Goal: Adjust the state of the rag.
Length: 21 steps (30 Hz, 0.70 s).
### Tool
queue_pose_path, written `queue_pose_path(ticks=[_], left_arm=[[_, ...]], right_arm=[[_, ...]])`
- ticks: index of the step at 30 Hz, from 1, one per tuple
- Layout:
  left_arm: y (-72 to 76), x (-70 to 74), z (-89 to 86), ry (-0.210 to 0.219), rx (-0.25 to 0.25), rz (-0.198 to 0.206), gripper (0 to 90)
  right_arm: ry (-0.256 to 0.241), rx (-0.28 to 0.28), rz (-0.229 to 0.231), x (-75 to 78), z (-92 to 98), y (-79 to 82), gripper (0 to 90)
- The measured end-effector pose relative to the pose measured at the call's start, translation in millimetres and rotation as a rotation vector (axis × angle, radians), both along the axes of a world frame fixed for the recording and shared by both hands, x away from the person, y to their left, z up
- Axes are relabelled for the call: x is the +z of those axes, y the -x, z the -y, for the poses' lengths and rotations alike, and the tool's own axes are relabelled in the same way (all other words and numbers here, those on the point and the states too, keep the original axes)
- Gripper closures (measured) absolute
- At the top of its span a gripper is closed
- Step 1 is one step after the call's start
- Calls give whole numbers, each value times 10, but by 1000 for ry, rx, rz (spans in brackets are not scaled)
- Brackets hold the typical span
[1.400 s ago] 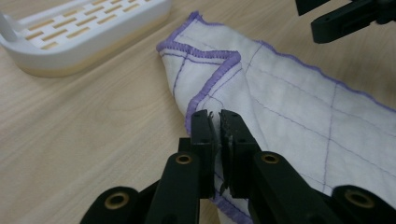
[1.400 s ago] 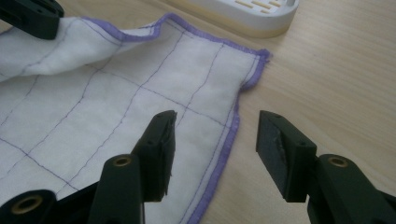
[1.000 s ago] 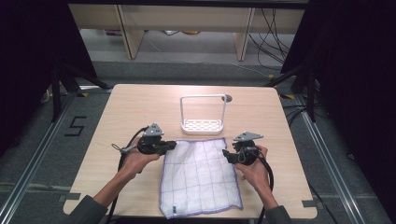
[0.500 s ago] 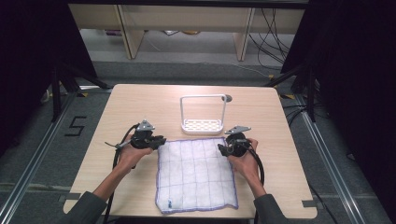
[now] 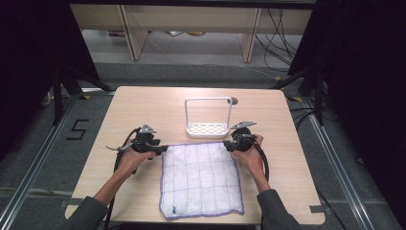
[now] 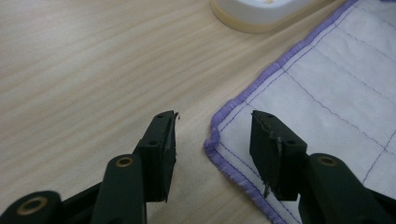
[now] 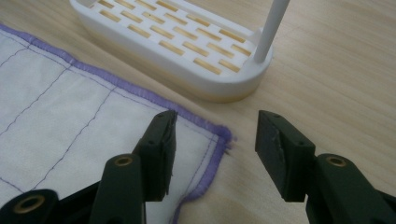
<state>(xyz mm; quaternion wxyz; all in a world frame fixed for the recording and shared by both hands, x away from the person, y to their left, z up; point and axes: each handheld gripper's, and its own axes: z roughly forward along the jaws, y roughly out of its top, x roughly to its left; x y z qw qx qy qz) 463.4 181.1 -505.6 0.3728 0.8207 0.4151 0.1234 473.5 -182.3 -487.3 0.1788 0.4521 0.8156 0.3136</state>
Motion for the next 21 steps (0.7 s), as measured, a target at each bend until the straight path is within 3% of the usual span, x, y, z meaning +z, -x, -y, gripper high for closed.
queue_pose_path(ticks=[7,10,12,14,15,16,17,19,21], left_arm=[[7,-37,41,3,3,-15,464],[7,-62,72,45,16,-48,407],[16,-69,103,0,-1,-30,393],[33,-69,139,-46,-12,0,414],[42,-73,153,-46,-15,10,433],[51,-72,162,-56,-26,17,465],[58,-71,172,-65,-30,27,496],[74,-74,191,-63,-49,36,556],[85,-76,205,-56,-59,39,631]], right_arm=[[16,25,7,-51,-18,-75,489],[12,17,-17,-68,-46,-88,488],[20,24,-21,-91,-56,-99,487],[18,18,-30,-120,-84,-103,484],[36,46,-5,-136,-75,-132,484],[35,46,-24,-144,-84,-131,484],[36,40,-12,-166,-96,-132,484],[15,17,-49,-150,-128,-104,488],[38,55,-19,-155,-104,-126,524]])
